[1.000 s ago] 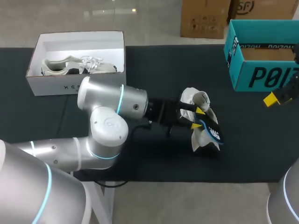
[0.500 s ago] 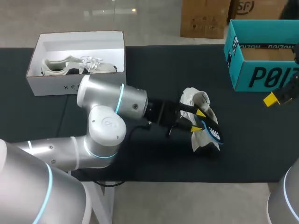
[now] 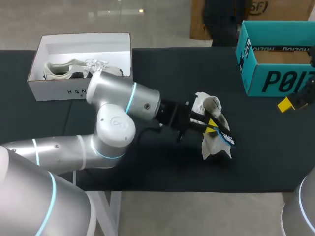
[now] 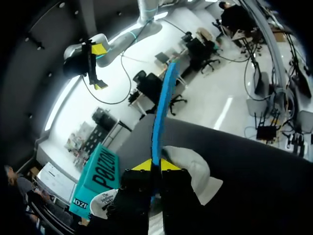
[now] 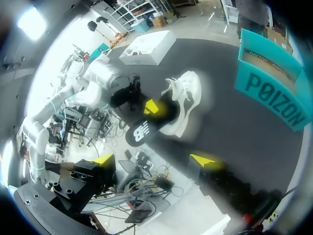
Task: Take the shoe out of the shoebox, open the shoe tongue, remove and reinsert the insole, then place the shoe into the shoebox
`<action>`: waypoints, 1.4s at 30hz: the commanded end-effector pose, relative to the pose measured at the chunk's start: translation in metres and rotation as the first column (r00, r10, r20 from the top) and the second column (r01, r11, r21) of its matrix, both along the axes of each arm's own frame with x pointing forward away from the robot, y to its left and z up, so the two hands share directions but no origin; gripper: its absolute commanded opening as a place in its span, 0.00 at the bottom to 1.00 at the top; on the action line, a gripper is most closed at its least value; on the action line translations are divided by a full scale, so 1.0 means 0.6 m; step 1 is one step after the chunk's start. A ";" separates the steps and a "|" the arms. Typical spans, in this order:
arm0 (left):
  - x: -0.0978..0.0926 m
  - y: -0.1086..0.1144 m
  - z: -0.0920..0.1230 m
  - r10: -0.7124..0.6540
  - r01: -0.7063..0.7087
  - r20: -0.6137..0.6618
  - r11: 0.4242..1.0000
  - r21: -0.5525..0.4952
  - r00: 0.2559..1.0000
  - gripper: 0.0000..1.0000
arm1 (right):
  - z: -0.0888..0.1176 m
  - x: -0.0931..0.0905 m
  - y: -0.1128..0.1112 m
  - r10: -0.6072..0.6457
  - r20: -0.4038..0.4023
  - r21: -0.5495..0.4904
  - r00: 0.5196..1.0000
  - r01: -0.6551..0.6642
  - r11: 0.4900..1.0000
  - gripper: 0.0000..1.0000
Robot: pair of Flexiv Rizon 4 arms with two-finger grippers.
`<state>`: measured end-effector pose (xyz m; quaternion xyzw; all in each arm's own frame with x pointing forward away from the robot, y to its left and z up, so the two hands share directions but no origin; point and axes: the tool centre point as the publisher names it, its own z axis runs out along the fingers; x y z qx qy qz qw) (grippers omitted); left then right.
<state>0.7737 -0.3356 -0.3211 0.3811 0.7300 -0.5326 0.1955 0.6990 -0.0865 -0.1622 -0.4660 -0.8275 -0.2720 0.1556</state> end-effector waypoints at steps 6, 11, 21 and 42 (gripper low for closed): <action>0.008 -0.008 -0.009 -0.004 0.004 -0.004 1.000 0.007 1.000 0.00 | -0.001 0.000 0.000 -0.001 -0.001 -0.002 1.000 0.001 1.000 1.00; 0.023 0.000 -0.007 0.038 -0.039 0.027 0.999 0.016 0.999 0.00 | -0.001 0.000 0.000 -0.001 -0.001 -0.002 1.000 0.001 1.000 1.00; 0.049 0.012 -0.024 0.069 -0.074 0.055 0.993 0.097 0.996 0.00 | -0.001 0.000 0.000 -0.001 -0.001 -0.002 1.000 0.001 1.000 1.00; 0.036 0.024 -0.013 0.081 -0.087 0.048 0.986 0.144 0.996 0.99 | -0.001 0.000 0.000 -0.001 -0.001 -0.002 1.000 0.001 1.000 1.00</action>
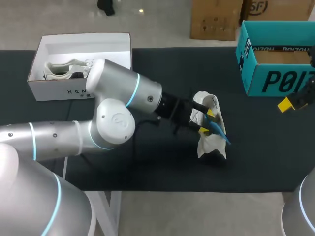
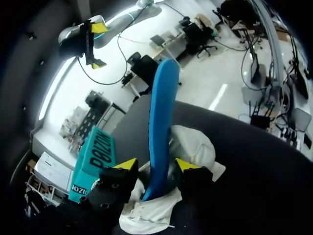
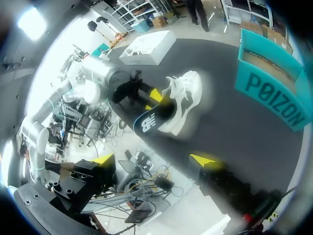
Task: Take the shoe out of the shoebox, open the shoe tongue, remove and reinsert the insole, then place the shoe into the shoebox
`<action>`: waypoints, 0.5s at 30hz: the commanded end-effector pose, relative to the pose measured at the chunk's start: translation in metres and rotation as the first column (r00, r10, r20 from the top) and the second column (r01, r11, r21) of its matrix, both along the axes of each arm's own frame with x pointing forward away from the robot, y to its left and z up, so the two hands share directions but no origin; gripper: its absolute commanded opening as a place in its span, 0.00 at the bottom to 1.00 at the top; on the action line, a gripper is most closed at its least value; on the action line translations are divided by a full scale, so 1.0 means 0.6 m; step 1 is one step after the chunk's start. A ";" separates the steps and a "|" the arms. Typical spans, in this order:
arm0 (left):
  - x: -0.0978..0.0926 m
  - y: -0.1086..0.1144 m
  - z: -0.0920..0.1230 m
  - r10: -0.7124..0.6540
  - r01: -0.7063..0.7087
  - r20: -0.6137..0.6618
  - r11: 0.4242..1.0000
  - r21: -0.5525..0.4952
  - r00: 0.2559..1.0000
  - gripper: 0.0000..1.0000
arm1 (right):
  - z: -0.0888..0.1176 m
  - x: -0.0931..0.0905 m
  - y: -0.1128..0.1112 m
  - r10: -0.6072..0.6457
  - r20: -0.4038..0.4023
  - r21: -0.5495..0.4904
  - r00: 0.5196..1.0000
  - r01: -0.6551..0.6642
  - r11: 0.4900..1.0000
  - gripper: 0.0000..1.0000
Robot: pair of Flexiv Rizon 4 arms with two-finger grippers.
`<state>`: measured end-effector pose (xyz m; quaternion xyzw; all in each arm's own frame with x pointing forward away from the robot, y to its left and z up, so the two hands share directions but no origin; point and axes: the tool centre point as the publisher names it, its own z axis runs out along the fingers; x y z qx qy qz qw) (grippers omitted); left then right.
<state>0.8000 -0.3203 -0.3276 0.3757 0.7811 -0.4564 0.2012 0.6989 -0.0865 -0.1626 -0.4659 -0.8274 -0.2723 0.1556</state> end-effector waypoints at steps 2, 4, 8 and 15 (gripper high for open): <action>-0.012 -0.008 -0.001 -0.008 0.008 0.001 1.000 -0.023 1.000 0.76 | 0.000 0.000 0.000 -0.001 -0.002 -0.002 1.000 0.001 1.000 1.00; -0.014 -0.015 -0.001 -0.021 0.021 -0.002 0.999 -0.031 1.000 0.45 | 0.000 0.000 0.000 -0.001 -0.002 -0.002 1.000 0.001 1.000 1.00; -0.017 -0.026 -0.005 -0.041 0.040 -0.016 0.998 -0.046 0.999 0.00 | 0.000 0.000 0.000 -0.001 -0.002 -0.002 1.000 0.001 1.000 1.00; -0.016 -0.029 -0.007 -0.049 0.048 -0.015 0.997 -0.056 0.999 0.00 | 0.000 0.000 0.000 -0.001 -0.002 -0.002 1.000 0.001 1.000 1.00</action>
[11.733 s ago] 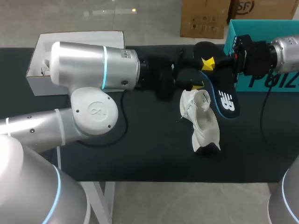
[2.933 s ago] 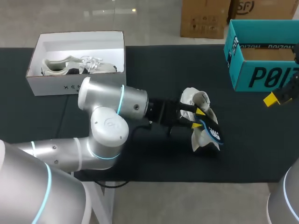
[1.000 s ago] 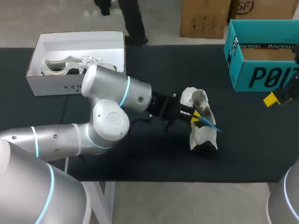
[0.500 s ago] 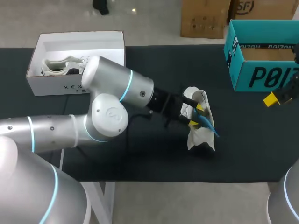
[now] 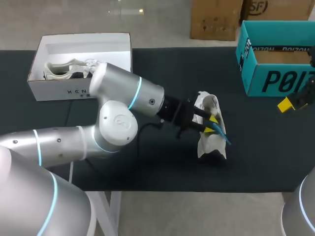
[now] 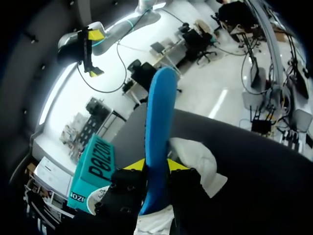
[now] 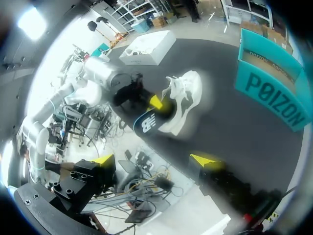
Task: Take the shoe out of the shoebox, open the shoe tongue, remove and reinsert the insole, then place the shoe into the shoebox
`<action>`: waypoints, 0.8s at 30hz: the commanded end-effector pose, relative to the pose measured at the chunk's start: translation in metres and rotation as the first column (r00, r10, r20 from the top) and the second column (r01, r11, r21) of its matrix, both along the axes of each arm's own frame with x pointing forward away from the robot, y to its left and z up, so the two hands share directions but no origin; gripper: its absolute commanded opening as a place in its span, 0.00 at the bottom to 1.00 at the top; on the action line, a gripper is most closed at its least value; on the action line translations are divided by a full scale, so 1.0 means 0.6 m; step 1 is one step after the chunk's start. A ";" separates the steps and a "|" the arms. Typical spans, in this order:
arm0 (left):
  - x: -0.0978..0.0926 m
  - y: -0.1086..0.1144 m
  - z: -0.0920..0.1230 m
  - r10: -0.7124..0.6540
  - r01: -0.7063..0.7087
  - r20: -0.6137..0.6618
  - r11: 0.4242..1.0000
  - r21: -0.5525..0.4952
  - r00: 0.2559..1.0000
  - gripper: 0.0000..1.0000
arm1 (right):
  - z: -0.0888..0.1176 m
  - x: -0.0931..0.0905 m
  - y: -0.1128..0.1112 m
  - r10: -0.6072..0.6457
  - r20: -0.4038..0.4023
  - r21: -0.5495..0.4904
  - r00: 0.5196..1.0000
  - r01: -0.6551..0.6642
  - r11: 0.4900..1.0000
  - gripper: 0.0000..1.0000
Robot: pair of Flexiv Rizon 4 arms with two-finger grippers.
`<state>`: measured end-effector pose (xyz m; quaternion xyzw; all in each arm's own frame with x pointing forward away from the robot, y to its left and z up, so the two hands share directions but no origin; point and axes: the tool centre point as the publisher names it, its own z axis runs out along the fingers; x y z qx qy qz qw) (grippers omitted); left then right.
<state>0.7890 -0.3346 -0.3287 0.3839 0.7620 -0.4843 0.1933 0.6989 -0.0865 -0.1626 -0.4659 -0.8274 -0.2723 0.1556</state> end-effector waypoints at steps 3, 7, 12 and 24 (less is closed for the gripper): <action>0.005 -0.002 -0.004 0.001 -0.001 0.008 1.000 -0.003 1.000 0.00 | 0.000 0.000 0.000 -0.001 -0.002 -0.002 1.000 0.001 1.000 1.00; 0.016 0.006 -0.008 0.021 -0.021 0.017 1.000 0.008 1.000 0.00 | 0.000 0.000 0.000 -0.001 -0.002 -0.002 1.000 0.001 1.000 1.00; 0.031 0.010 -0.012 0.030 -0.031 0.036 0.999 0.021 0.999 0.00 | 0.000 0.000 0.000 -0.001 -0.002 -0.002 1.000 0.001 1.000 1.00; 0.049 0.017 -0.026 0.048 -0.051 0.039 0.995 0.081 0.998 0.00 | 0.000 0.000 0.000 -0.001 -0.002 -0.002 1.000 0.001 1.000 1.00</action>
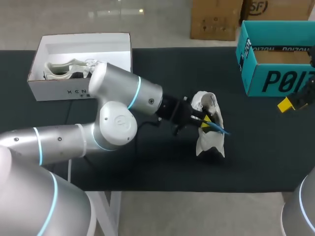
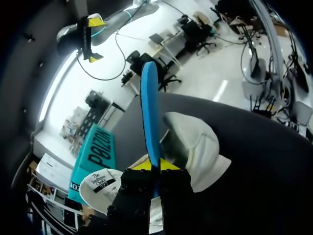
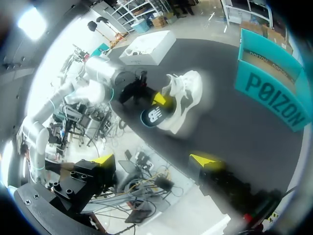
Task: Take the shoe out of the shoebox, open the shoe tongue, remove and reinsert the insole, then place the shoe into the shoebox
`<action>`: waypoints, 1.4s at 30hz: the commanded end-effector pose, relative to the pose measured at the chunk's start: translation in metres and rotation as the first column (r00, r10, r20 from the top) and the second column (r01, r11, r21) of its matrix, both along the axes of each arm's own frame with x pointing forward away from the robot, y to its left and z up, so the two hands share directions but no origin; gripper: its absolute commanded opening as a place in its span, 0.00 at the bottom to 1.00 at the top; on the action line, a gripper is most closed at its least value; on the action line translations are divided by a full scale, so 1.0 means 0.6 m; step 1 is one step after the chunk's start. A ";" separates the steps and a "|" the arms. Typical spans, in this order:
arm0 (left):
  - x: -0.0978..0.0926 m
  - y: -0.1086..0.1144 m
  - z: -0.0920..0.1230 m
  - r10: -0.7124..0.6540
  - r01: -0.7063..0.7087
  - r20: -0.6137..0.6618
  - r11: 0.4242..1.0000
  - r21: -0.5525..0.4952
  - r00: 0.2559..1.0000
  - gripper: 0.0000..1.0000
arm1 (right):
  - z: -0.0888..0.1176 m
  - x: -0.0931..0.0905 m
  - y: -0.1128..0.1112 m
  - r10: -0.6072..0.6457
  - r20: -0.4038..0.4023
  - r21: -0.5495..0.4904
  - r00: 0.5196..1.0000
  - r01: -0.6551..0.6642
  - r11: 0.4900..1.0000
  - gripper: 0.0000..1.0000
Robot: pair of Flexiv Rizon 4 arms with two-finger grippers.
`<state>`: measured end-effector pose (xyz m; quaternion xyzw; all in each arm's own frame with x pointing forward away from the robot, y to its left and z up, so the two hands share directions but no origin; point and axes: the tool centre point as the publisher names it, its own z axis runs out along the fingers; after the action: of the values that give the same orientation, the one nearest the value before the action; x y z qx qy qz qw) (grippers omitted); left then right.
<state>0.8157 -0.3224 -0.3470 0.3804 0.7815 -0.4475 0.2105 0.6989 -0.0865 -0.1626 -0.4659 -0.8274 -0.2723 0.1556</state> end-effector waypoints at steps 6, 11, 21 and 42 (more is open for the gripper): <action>-0.007 0.004 0.016 -0.007 0.007 -0.014 1.000 0.015 1.000 1.00 | 0.000 0.000 0.000 -0.001 -0.001 -0.002 1.000 0.001 1.000 1.00; -0.014 0.007 0.024 -0.005 0.005 -0.009 1.000 0.008 1.000 0.93 | 0.000 0.000 0.000 -0.001 -0.001 -0.002 1.000 0.001 1.000 1.00; -0.035 -0.010 0.024 -0.044 0.044 -0.023 0.999 -0.012 0.999 0.32 | 0.000 0.000 0.000 -0.001 -0.001 -0.002 1.000 0.001 1.000 1.00; 0.005 0.005 0.006 -0.046 0.045 0.018 0.998 0.041 0.999 0.00 | 0.000 0.000 0.000 -0.001 -0.001 -0.002 1.000 0.001 1.000 1.00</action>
<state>0.8132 -0.3172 -0.3447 0.4031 0.7768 -0.4377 0.2063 0.6989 -0.0865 -0.1625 -0.4659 -0.8274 -0.2722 0.1556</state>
